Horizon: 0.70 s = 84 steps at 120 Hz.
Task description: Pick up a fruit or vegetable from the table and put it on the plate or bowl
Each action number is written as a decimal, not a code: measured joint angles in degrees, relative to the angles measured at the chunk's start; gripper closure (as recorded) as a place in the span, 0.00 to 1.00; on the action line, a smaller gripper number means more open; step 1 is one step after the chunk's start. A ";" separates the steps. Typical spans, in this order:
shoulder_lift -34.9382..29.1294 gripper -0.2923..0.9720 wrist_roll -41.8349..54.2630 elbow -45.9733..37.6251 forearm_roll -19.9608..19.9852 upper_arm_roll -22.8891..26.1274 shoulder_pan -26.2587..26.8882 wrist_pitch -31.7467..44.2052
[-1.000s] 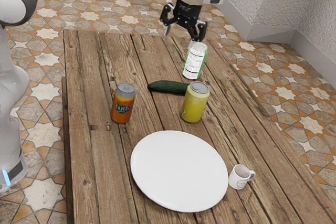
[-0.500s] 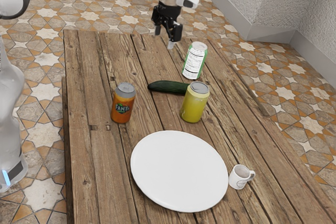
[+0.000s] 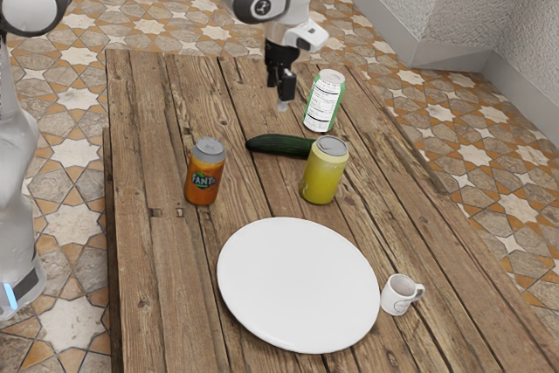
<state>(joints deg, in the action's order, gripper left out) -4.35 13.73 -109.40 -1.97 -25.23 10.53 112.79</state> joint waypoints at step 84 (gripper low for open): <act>5.36 0.23 8.99 -3.82 6.14 0.05 2.26 10.39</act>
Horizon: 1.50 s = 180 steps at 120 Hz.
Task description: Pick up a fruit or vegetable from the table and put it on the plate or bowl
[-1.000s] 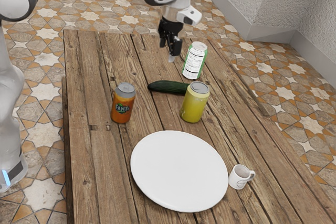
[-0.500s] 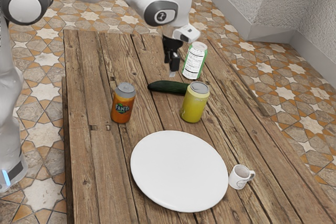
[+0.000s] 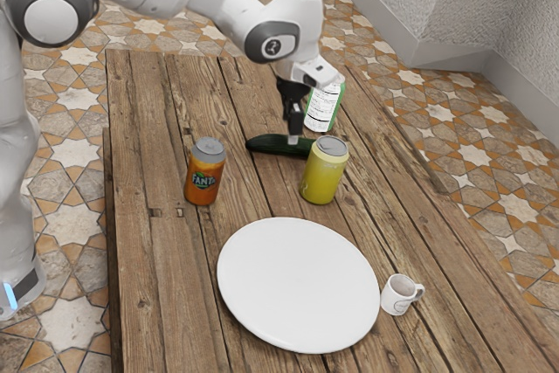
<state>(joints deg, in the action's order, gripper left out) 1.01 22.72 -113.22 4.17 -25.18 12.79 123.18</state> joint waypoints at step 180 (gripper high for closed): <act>7.65 0.27 4.11 0.08 4.55 2.86 -5.70 6.67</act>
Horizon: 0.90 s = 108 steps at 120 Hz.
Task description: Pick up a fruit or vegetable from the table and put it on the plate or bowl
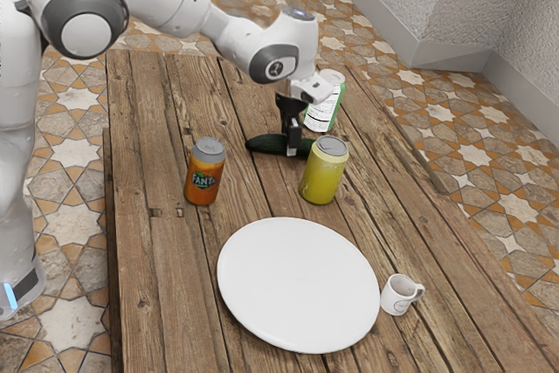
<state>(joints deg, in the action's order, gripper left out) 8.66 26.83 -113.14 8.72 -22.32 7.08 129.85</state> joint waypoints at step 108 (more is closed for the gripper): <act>0.85 0.58 -0.72 0.09 1.01 -0.02 0.35 3.54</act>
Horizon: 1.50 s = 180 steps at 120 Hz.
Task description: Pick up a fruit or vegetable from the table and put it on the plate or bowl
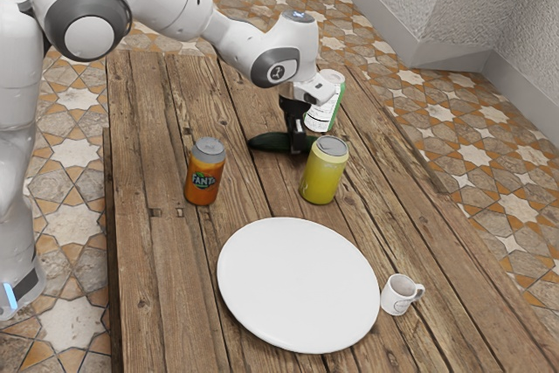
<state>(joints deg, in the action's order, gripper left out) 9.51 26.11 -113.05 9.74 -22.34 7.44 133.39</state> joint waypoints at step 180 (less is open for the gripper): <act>-14.61 0.60 -19.67 13.80 -17.73 29.46 4.21 -13.44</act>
<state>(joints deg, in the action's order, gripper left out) -5.10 6.44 -99.25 -7.99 7.12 11.64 119.95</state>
